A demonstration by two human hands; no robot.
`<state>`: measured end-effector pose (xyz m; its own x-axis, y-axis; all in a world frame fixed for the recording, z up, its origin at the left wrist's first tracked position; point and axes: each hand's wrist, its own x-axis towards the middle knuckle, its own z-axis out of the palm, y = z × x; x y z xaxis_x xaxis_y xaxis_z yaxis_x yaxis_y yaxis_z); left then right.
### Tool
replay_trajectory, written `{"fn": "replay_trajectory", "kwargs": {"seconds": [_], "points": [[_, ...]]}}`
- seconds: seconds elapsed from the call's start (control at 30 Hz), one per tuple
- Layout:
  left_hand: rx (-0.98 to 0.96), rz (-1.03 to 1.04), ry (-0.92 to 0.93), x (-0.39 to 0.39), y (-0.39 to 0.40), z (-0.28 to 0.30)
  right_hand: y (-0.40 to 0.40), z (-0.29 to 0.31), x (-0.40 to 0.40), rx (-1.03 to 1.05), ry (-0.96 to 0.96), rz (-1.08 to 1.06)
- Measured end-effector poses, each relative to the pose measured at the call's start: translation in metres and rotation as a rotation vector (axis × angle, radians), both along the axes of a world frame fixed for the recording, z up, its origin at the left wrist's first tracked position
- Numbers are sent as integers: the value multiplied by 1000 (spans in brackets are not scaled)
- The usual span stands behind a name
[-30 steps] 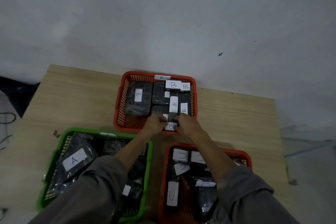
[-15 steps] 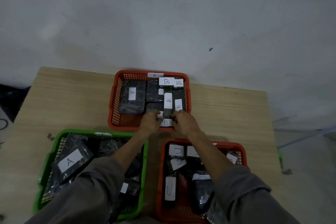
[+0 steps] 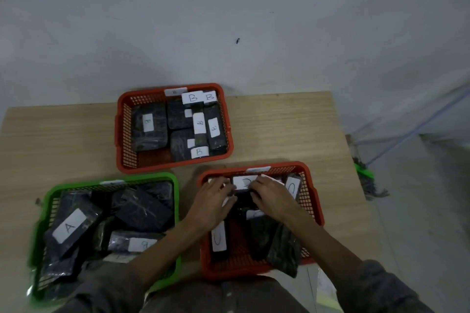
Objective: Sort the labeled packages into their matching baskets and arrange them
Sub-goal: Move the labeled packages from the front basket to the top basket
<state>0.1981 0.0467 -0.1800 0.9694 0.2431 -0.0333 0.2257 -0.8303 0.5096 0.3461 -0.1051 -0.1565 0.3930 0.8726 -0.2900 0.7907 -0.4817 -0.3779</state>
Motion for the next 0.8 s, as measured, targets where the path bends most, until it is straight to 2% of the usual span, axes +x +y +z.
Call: {"fn": "replay_trajectory", "kwargs": {"seconds": [0.1, 0.23, 0.43, 0.8], "points": [[7, -122, 137, -17, -36, -12, -52, -7, -8, -66, 41, -107], [27, -248, 214, -29, -73, -26, -101, -15, -23, -67, 66, -213], [69, -337, 193, -22, -95, -34, -117, -20, -43, -105, -13, -177], [95, -359, 201, -10, -106, -41, -139, -8, -50, -225, 155, -5]]}}
